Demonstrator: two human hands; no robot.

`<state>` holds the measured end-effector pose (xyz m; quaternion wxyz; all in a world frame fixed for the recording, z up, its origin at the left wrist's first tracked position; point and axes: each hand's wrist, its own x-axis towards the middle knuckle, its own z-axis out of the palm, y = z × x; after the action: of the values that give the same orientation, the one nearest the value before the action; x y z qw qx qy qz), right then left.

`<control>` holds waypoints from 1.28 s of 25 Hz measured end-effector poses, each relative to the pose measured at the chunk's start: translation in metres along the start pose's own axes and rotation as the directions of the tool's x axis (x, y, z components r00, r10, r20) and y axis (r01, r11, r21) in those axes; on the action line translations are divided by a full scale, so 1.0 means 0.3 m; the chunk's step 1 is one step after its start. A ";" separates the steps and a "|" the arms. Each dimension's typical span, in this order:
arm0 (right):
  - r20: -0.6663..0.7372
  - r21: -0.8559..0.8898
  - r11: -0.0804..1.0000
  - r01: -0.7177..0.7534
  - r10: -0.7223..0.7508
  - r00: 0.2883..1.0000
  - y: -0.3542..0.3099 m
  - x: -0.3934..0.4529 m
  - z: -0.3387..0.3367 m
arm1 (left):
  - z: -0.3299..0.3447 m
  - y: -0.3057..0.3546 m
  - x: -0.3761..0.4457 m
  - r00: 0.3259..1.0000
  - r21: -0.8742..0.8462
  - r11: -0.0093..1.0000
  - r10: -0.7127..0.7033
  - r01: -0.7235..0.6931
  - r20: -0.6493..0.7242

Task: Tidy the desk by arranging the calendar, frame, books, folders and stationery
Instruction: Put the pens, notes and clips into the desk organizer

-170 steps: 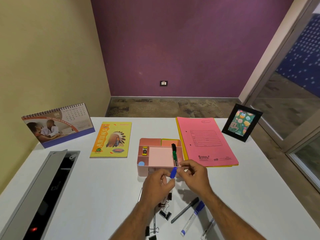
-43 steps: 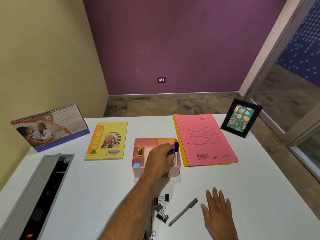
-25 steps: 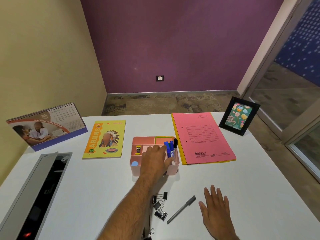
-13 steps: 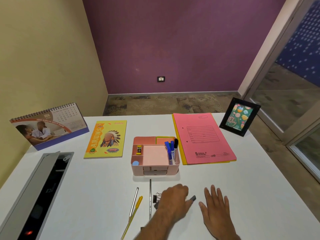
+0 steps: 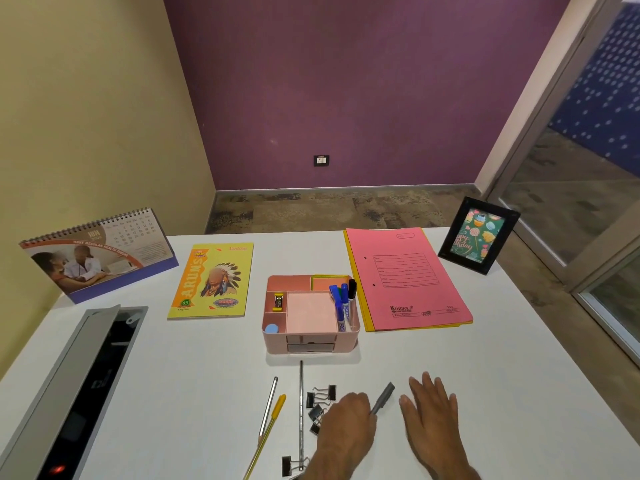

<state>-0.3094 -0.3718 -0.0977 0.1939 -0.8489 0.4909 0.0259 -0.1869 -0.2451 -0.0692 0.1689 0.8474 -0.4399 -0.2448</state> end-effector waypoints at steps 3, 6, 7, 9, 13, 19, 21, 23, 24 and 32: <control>-0.106 0.632 0.772 -0.063 0.167 0.980 -0.094 -0.009 -0.073 | -0.032 0.023 0.001 0.992 -0.166 0.985 0.026 -0.046 -0.121; -0.031 0.886 0.462 -0.045 0.156 0.987 -0.212 -0.010 -0.171 | -0.078 0.048 0.016 0.966 -0.295 0.950 0.029 -0.106 -0.256; -0.024 0.902 0.432 -0.024 0.107 0.994 -0.244 -0.007 -0.195 | -0.098 0.052 0.022 0.958 -0.309 0.943 0.030 -0.122 -0.285; -0.048 0.913 0.407 0.035 0.023 0.999 -0.309 0.004 -0.234 | -0.143 0.051 0.030 0.943 -0.335 0.930 0.033 -0.149 -0.330; -0.154 0.922 0.343 0.180 -0.102 0.983 -0.435 0.038 -0.308 | -0.245 -0.009 0.043 0.905 -0.421 0.888 -0.015 -0.183 -0.425; -0.441 0.749 0.468 0.470 -0.177 0.880 -0.634 0.140 -0.381 | -0.266 -0.218 0.027 0.854 -0.388 0.890 -0.384 0.240 -0.352; -0.509 0.651 0.527 0.547 -0.232 0.829 -0.702 0.181 -0.384 | -0.243 -0.263 0.030 0.850 -0.341 0.863 -0.464 0.371 -0.249; -0.504 0.592 0.581 0.559 -0.275 0.819 -0.756 0.214 -0.368 | -0.223 -0.281 0.039 0.849 -0.269 0.861 -0.489 0.432 -0.200; -0.485 0.570 0.617 0.543 -0.281 0.828 -0.776 0.229 -0.358 | -0.214 -0.285 0.044 0.851 -0.225 0.865 -0.490 0.448 -0.190; -0.265 0.154 0.882 0.445 -0.397 0.879 -0.807 0.302 -0.300 | -0.167 -0.316 0.084 0.845 -0.151 0.848 -0.525 0.508 -0.102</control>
<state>-0.0714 -0.3712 0.0376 0.2266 -0.9075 0.3124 -0.1657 -0.0833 -0.2097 -0.0821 0.1767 0.9380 -0.1673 -0.2470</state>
